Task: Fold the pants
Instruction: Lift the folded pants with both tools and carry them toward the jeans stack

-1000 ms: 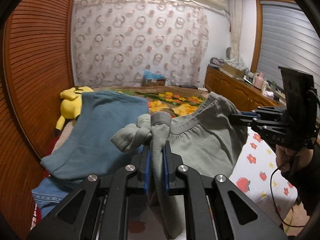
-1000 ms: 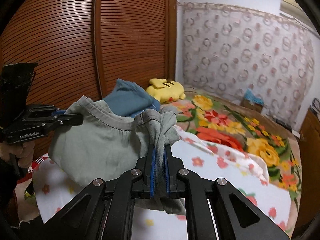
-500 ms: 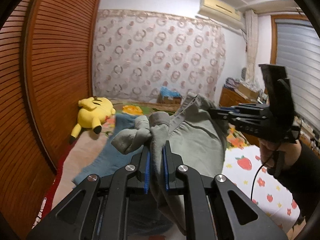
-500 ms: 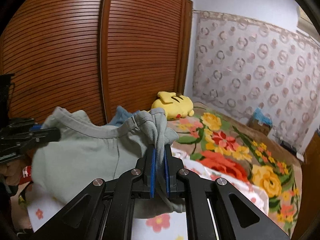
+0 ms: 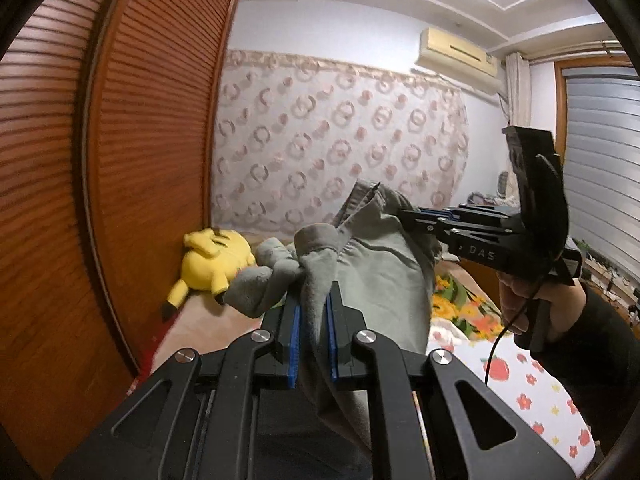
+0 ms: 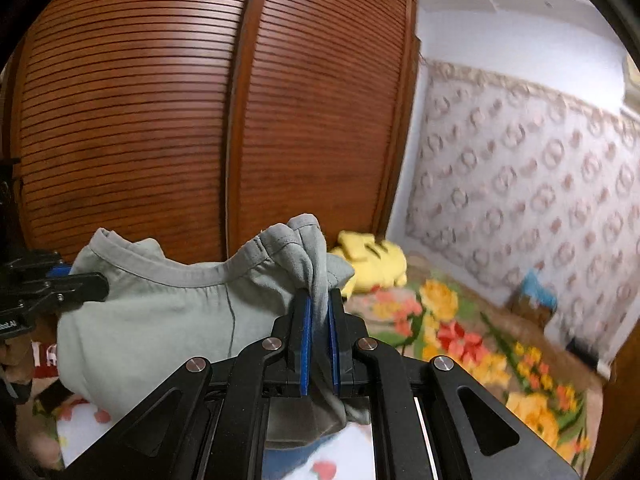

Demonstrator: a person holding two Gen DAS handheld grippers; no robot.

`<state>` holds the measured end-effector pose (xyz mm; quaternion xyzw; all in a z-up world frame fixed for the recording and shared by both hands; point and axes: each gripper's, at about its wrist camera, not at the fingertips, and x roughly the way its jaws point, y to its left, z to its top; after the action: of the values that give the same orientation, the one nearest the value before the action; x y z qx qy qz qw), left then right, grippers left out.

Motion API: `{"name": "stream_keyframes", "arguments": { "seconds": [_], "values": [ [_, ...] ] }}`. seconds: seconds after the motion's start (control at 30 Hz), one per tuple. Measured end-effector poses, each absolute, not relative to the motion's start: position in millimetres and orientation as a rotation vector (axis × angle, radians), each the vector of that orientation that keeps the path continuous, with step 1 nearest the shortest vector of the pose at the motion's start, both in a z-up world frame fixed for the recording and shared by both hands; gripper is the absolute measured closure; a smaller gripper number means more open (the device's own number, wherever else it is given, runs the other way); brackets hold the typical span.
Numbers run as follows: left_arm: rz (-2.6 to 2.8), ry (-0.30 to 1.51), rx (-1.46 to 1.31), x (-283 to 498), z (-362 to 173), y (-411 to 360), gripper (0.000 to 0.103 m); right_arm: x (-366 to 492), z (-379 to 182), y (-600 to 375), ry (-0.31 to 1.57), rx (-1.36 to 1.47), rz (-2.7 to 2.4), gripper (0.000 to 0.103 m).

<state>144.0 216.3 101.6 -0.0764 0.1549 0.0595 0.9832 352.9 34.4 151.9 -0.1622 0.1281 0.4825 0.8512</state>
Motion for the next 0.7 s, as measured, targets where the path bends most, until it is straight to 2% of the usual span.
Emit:
{"name": "stream_keyframes", "arguments": {
  "seconds": [0.13, 0.23, 0.6, 0.63, 0.67, 0.7],
  "values": [
    [0.161, 0.286, -0.127, 137.4, 116.1, 226.5, 0.091, 345.6, 162.9, 45.4, 0.197, -0.360, 1.051, 0.095],
    [0.179, 0.312, -0.123, 141.0, 106.0, 234.4, 0.091, 351.1, 148.0, 46.2, 0.181, -0.385, 1.056, 0.095],
    [0.214, 0.607, -0.208, 187.4, -10.5, 242.0, 0.091, 425.2, 5.0, 34.9, 0.584, -0.386, 0.989, 0.095],
    [0.219, 0.620, -0.216, 187.1, -15.5, 244.7, 0.089, 427.7, 0.6, 32.6, 0.597, -0.371, 0.979, 0.092],
    [0.222, 0.629, -0.221, 186.6, -18.1, 246.4, 0.087, 428.6, -0.9, 29.7, 0.597, -0.354, 0.965, 0.083],
    [0.228, 0.634, -0.220, 187.7, -18.2, 247.4, 0.083, 428.6, -0.9, 24.9, 0.589, -0.338, 0.944, 0.079]
  ]
}}
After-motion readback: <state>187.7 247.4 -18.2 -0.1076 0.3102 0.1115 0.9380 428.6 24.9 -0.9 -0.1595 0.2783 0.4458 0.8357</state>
